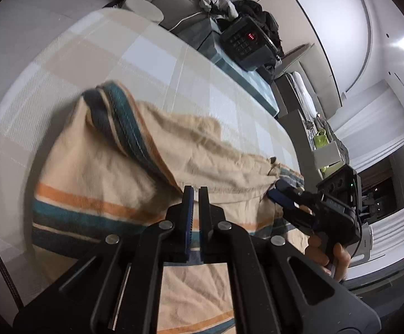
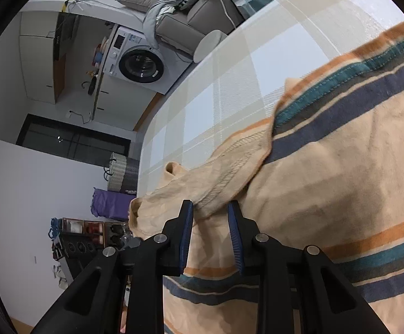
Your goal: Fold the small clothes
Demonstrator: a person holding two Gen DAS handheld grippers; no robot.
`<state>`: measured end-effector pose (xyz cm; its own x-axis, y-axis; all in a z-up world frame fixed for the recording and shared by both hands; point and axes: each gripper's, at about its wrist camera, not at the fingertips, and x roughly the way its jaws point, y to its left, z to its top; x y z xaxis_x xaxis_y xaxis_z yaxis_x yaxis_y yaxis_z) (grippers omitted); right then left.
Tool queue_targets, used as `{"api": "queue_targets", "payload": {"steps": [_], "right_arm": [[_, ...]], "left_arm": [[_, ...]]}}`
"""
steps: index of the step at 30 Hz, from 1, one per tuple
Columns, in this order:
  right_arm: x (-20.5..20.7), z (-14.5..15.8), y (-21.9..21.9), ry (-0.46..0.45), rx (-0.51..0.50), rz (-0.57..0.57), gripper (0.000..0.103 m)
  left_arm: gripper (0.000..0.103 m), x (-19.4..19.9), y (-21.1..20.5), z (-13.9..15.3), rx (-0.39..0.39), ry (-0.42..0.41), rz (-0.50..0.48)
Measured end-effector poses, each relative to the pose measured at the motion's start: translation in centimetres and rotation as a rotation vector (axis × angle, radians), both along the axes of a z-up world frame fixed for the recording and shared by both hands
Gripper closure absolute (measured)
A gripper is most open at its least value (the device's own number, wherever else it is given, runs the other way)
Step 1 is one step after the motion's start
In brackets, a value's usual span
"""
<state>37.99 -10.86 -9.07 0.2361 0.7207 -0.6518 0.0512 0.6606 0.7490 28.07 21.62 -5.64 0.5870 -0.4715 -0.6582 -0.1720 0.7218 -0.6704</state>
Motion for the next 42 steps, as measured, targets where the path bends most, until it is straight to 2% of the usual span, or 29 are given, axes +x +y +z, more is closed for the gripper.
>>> {"api": "queue_targets", "payload": {"steps": [1,4,10,12,15,20,23,28,30,32,33,35,38,40,42], "right_arm": [[0.2,-0.3,-0.1,0.005,0.013,-0.009,0.076],[0.9,-0.7,-0.1,0.015,0.037,-0.028,0.075],[1.5,0.0,-0.3,-0.057,0.077,-0.057,0.075],[1.8,0.2,-0.1,-0.062,0.110,-0.054,0.075],[2.6,0.3,0.1,-0.071,0.093,-0.067,0.075],[4.0,-0.5,-0.7,-0.039,0.132,-0.136,0.075],[3.3,0.2,-0.5,-0.055,0.084,-0.091,0.075],[0.6,1.1,0.6,-0.073,0.082,-0.014,0.075],[-0.2,0.9,1.7,-0.065,0.071,0.035,0.075],[-0.6,0.8,2.8,-0.075,0.042,0.066,0.075],[-0.6,0.6,3.1,-0.070,0.031,0.069,0.075],[-0.5,0.1,3.6,-0.050,0.014,0.060,0.075],[-0.7,0.1,3.5,-0.056,0.003,0.036,0.075],[-0.6,0.2,3.3,-0.060,0.016,0.023,0.075],[0.0,0.3,3.2,-0.087,0.030,0.006,0.077]], "left_arm": [[0.094,0.2,0.0,-0.3,-0.006,0.005,0.001],[0.086,0.9,0.5,-0.8,-0.039,0.006,0.026],[0.090,3.2,1.3,-1.1,-0.069,-0.048,0.066],[0.090,3.8,1.5,-0.7,-0.062,-0.069,0.074],[0.090,4.9,2.5,-0.2,-0.051,-0.077,0.103],[0.090,5.4,3.8,0.6,-0.029,-0.076,0.130],[0.090,4.3,3.9,1.4,-0.009,-0.085,0.123],[0.090,1.5,3.7,2.3,0.010,-0.099,0.110],[0.086,0.8,3.5,2.3,0.015,-0.088,0.101],[0.072,0.3,2.8,1.8,0.011,-0.062,0.072],[0.070,0.3,2.5,1.4,0.014,-0.047,0.057],[0.070,0.7,1.9,0.4,0.021,-0.002,0.040],[0.070,1.0,1.4,-1.1,-0.017,0.035,0.021],[0.070,1.5,1.6,-1.6,-0.048,0.017,0.044],[0.082,2.0,2.1,-1.7,-0.052,-0.012,0.073]]}}
